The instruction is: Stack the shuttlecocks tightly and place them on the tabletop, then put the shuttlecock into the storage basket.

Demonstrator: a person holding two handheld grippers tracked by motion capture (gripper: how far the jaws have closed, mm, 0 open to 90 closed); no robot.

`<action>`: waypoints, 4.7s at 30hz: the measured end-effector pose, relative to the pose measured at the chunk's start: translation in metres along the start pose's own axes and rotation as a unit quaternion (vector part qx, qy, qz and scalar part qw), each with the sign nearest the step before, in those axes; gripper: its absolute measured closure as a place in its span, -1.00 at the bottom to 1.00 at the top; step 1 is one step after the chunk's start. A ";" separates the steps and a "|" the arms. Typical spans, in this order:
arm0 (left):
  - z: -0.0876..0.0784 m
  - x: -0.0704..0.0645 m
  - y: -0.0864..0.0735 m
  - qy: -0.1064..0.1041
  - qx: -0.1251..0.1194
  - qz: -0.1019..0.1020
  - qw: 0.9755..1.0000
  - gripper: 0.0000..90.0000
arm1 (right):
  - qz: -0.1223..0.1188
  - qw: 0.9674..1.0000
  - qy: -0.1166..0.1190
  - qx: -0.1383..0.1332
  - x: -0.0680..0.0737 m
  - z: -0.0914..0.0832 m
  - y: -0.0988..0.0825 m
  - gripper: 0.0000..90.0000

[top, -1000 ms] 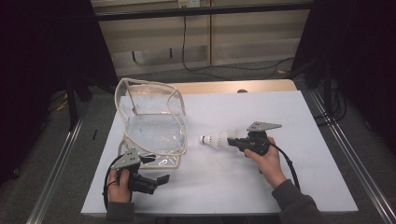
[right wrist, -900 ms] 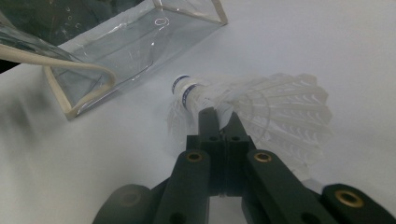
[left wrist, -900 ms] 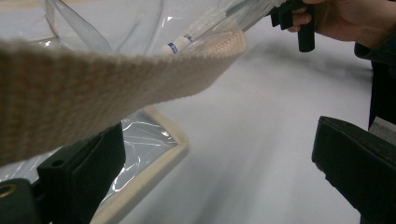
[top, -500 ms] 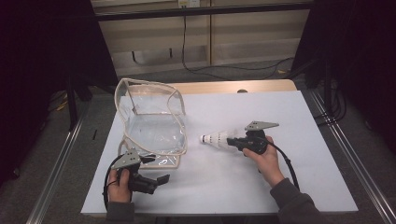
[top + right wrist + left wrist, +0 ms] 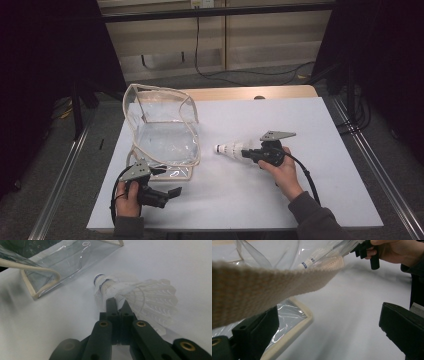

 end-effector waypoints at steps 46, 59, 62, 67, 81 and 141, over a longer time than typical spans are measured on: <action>0.001 0.001 0.000 0.002 0.002 0.000 1.000 -0.93 | 0.006 1.000 -0.006 0.014 -0.003 -0.011 -0.009 0.42; 0.001 0.001 0.000 0.000 -0.001 -0.003 1.000 -0.93 | 0.027 1.000 0.005 0.006 0.004 -0.009 -0.008 -0.35; 0.001 0.001 -0.001 0.000 0.002 -0.002 1.000 -0.94 | 0.032 0.999 0.003 0.003 0.005 -0.007 -0.007 -0.47; 0.000 0.000 0.000 -0.002 -0.002 -0.002 1.000 -0.93 | 0.033 0.999 0.001 0.002 0.009 -0.006 -0.005 -0.63; 0.001 0.001 0.000 0.000 -0.002 -0.004 1.000 -0.93 | 0.039 0.999 -0.009 0.001 0.012 0.000 -0.004 -0.74; 0.002 0.004 -0.002 0.000 0.002 -0.007 1.000 -0.94 | 0.011 0.998 -0.051 0.025 0.020 0.031 0.007 0.39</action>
Point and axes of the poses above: each handheld gripper's, and its own axes: z roughly forward along the jaws, y roughly out of its top, x roughly to its left, the point moved 4 cm from there along z, roughly forward along the jaws, and after that the axes turned 10 degrees about -z, right-handed, at the moved point
